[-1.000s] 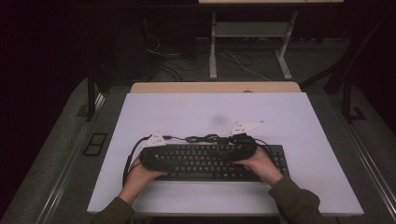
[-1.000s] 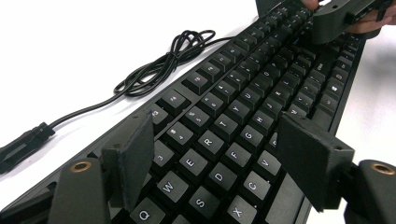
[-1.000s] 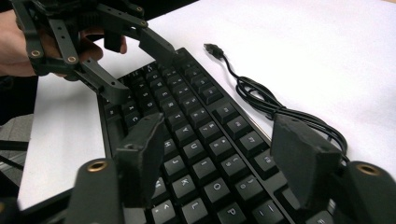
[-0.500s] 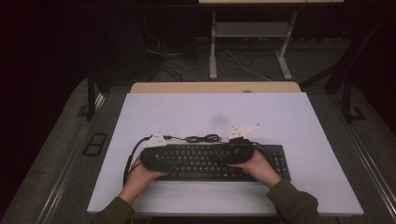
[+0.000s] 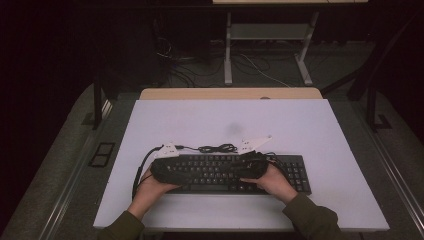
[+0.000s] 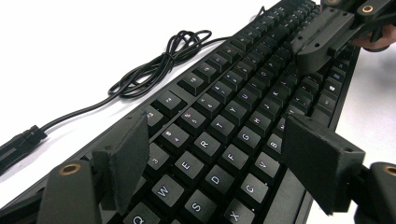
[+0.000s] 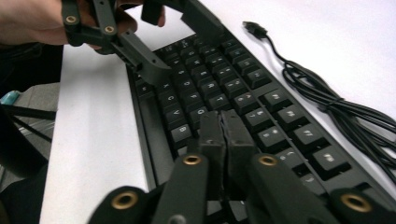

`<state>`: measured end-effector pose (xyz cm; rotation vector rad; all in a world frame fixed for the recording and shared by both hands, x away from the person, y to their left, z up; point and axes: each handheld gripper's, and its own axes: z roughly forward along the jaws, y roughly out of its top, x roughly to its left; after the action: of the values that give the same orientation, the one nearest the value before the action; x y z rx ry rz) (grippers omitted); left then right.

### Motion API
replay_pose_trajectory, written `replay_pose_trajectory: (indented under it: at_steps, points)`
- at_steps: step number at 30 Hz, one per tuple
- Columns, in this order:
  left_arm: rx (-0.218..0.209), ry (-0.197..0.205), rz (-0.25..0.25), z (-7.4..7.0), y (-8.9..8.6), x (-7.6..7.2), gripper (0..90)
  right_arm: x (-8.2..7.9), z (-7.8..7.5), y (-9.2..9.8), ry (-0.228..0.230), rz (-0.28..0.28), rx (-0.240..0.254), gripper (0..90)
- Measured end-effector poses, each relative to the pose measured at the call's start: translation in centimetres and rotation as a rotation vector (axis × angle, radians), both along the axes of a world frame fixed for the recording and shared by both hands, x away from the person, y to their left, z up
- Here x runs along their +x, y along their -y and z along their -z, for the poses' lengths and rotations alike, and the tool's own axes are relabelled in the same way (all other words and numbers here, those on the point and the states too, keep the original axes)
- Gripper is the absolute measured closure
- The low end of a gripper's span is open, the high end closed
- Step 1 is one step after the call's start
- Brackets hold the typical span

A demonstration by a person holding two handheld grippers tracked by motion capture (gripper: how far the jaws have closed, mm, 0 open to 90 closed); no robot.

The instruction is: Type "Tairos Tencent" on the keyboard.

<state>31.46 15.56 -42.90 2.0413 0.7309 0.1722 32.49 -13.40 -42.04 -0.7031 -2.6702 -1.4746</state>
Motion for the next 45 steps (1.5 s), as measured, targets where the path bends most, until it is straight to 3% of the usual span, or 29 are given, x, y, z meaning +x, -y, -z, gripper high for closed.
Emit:
replay_pose_trajectory:
  at_steps: [28, 45]
  points:
    - [-0.004, -0.003, -0.006, 0.0, -0.1, 0.1, 22.5, -0.9, 1.8, -2.9, -0.011, -0.052, -0.101, 89.3]
    - [0.001, -0.002, -0.002, 0.0, -0.1, 0.1, 22.5, -0.9, 2.0, -3.1, -0.02, -0.051, -0.109, 89.2]
